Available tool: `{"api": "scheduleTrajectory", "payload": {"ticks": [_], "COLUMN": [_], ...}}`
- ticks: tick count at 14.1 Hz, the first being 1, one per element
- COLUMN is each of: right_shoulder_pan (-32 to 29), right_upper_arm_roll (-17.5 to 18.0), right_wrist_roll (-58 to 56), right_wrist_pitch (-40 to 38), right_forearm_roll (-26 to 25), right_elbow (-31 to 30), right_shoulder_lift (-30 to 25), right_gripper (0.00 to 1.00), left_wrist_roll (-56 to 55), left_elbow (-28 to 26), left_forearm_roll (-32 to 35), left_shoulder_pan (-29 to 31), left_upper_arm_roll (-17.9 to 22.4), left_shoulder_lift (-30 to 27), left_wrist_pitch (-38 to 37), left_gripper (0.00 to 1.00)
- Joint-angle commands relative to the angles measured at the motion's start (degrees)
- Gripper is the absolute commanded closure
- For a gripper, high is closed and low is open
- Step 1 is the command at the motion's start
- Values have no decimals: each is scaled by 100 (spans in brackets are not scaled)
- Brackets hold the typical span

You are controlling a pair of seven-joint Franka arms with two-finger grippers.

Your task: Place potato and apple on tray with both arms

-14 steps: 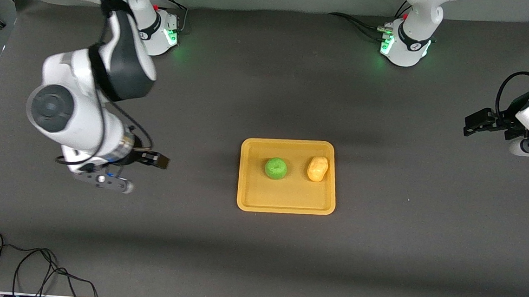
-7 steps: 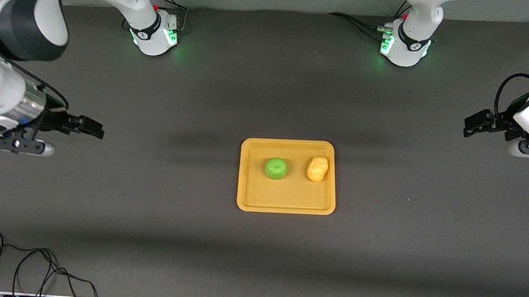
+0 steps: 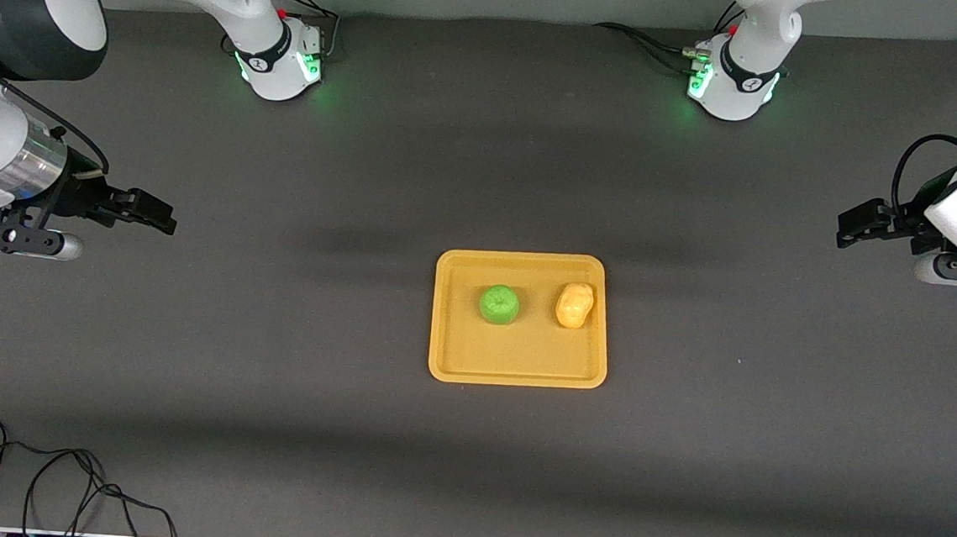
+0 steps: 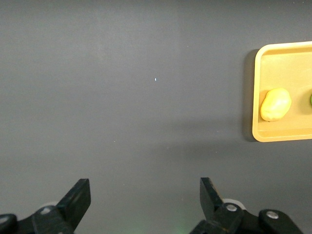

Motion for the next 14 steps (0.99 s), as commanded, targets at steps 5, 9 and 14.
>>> {"api": "scheduleTrajectory", "payload": {"ticks": [5, 9, 14], "right_shoulder_pan": [-811, -3536, -3752], "right_upper_arm_roll": [738, 3455, 3723], "right_wrist_roll": [351, 334, 298], "right_wrist_pitch": [-158, -299, -308], "right_forearm_roll": [-49, -67, -85], "right_elbow": [212, 195, 203], "right_shoulder_lift": [30, -67, -67], "right_gripper": [0, 0, 0], "left_wrist_roll": [82, 82, 82], "left_elbow": [-210, -236, -245], "left_forearm_roll": [71, 71, 80], "left_shoulder_pan": [-7, -16, -16], "left_upper_arm_roll": [10, 10, 10], "left_shoulder_lift": [-183, -183, -183], "left_wrist_pitch": [139, 157, 166], "left_gripper": [0, 0, 0]}}
